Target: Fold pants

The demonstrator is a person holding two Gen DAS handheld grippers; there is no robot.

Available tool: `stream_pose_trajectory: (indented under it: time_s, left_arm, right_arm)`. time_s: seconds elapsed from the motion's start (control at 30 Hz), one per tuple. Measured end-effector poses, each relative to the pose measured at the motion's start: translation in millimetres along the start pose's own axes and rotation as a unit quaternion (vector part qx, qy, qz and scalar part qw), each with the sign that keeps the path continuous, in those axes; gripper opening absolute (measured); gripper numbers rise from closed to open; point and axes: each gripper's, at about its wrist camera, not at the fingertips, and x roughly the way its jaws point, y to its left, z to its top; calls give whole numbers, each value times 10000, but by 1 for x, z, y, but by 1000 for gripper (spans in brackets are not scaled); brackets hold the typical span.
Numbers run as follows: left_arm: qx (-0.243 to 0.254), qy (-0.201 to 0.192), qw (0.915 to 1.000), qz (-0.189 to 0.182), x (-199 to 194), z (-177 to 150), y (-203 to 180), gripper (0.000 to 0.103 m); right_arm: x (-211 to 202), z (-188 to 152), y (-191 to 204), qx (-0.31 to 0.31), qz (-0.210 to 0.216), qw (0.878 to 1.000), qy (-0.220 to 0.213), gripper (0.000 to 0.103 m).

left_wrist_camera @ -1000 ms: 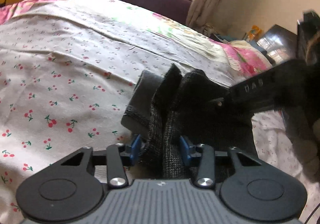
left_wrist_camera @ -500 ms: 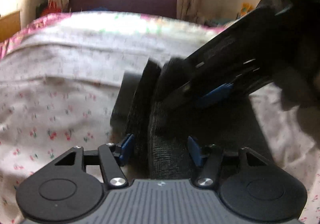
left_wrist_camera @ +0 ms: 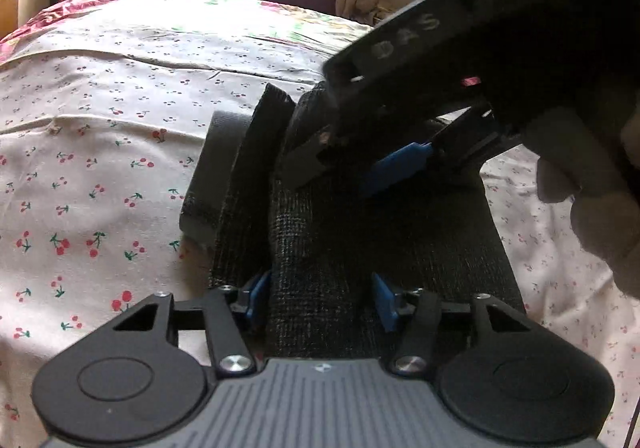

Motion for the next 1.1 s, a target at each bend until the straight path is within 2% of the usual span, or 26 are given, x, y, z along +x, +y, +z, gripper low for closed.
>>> stream_pose_trajectory:
  time_s: [0.07,0.2,0.27,0.3,0.37,0.43,0.5,0.7,0.77,0.87,1.0,1.03,1.1]
  left_arm:
    - [366,-267,9990,-1,-11,-2,-15,59]
    - [1161,-727,9905,121,-17,-6,-41,38]
    - [1356,-817,9874,44,-19,-8,-46,35]
    - [1393,-819,9869,-15,-21,-9,-46,34]
    - [1454,-834,9858,-92,-22,-11,-47,32]
    - [1462,-931,9848,-119,-25,-11,-44,31]
    - [1324,-1035,9856,-215,-28,-7,-38,31]
    - [529,-1614,9851,-259,-66,8,-1,30]
    - [258,-1626,9858,-320,-66,11,13,30]
    - [-113,-1455,9891,-177,-57,10,35,30]
    - [-575,-1417,9882,-72,-50,11,58,30]
    - [-661,-1418,9877,-65,-47,14,64,27]
    - [-726,-1392,9875,166,-34,21,70,23]
  right_arm:
    - [3,1,6,-43,-70,9999,109,52]
    - [5,1,21,-425,-485,9977,201,61]
    - [12,1,23,-615,-805,9944,298,59]
    - [15,1,21,-717,-989,9919,350,55]
    - [19,4,13,-675,-1143,9902,430,41]
    - [16,7,6,-647,-1196,9896,469,14]
    - [8,6,1,-448,-1014,9928,457,8]
    - [-22,18,29,-380,-551,9977,-44,8]
    - [-22,23,41,-472,-638,9968,-47,9]
    - [0,30,53,-503,-812,9954,49,10]
    - [25,43,61,-402,-740,9964,-55,11]
    - [29,47,60,-344,-689,9969,-129,10]
    - [37,54,54,-187,-656,9975,-186,8]
